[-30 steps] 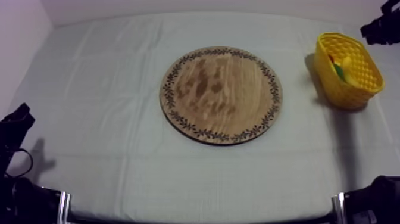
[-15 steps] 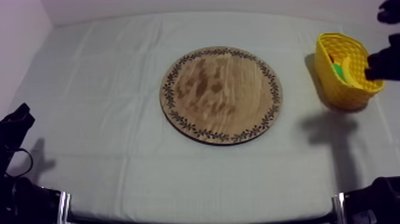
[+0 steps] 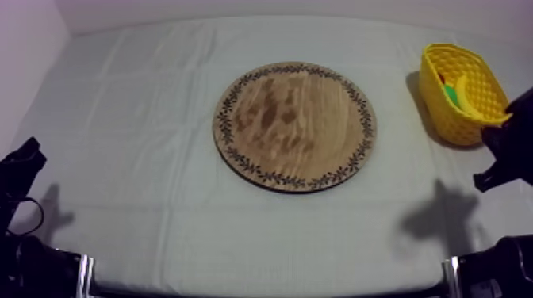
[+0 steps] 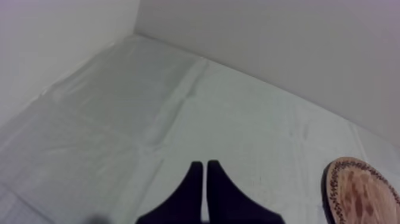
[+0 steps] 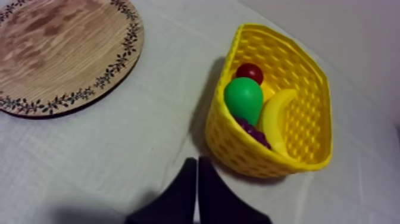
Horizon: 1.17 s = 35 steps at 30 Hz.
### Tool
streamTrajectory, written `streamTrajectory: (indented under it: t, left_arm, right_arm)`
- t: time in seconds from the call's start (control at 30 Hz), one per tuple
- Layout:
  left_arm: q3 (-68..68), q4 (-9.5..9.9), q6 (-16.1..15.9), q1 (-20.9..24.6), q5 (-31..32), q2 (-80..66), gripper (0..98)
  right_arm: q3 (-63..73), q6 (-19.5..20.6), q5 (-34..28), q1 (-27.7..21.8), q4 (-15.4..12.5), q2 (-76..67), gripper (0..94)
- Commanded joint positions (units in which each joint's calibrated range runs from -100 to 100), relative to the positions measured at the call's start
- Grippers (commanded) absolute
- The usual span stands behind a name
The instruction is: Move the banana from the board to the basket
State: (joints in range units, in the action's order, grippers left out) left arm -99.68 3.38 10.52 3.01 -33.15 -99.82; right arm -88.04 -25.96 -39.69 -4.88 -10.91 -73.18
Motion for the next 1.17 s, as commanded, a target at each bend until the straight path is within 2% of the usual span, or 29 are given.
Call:
streamTrajectory:
  t: [0.0,0.07,0.17,0.27,0.37,0.5,0.63,0.87,1.13]
  left_arm:
    - [0.01,-0.04,0.01,-0.01,0.01,0.0,0.1]
    - [0.01,-0.02,0.01,-0.01,0.01,0.0,0.1]
    - [0.01,0.0,0.01,-0.01,0.01,0.0,0.1]
    - [0.01,0.01,0.01,-0.01,0.01,0.0,0.1]
    - [0.01,0.01,0.0,-0.01,0.01,0.0,0.1]
    - [0.01,0.01,0.01,-0.01,0.01,0.0,0.1]
    - [0.01,0.01,0.01,-0.01,0.01,0.0,0.1]
    - [0.01,0.01,0.01,-0.01,0.01,0.0,0.1]
    - [0.01,0.01,0.01,-0.01,0.01,0.0,0.1]
  right_arm:
    - [-3.63,-0.4,0.37,-0.17,-0.81,-4.87,0.4]
    - [-6.22,2.33,1.62,-0.1,0.34,-7.65,0.3]
    - [-8.76,9.2,2.44,0.23,3.56,-11.78,0.3]
    - [-9.79,15.14,1.86,0.23,5.45,-15.94,0.3]
    - [-9.63,17.51,-0.72,0.58,6.13,-19.92,0.3]
    - [-9.73,18.15,-1.69,0.78,6.53,-21.94,0.3]
    - [-10.79,18.48,0.6,0.7,7.92,-22.42,0.4]
    - [-11.45,13.38,1.99,0.78,9.09,-22.56,0.4]
    - [-11.51,13.09,2.11,0.89,9.22,-22.57,0.4]
